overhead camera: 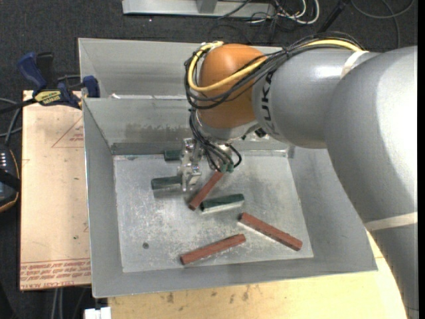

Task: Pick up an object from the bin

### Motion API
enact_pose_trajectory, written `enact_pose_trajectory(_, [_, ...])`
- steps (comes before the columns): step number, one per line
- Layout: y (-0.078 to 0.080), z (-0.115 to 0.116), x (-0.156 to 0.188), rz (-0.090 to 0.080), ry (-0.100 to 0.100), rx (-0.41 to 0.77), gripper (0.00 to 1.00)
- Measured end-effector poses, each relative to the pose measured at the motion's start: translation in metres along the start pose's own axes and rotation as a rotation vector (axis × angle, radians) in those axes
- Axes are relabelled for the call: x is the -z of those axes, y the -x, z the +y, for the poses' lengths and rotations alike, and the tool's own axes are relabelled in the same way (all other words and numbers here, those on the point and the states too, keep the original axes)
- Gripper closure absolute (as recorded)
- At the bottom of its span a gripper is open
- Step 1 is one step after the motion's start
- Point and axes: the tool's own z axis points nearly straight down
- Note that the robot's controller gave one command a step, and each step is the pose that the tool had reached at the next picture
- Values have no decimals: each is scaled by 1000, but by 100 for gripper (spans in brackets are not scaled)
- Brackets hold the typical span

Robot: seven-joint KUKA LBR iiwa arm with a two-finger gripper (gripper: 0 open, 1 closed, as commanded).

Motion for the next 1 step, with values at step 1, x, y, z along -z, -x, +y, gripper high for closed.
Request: enact_pose_trajectory(1, [2,0,25,-8,0,-1,100])
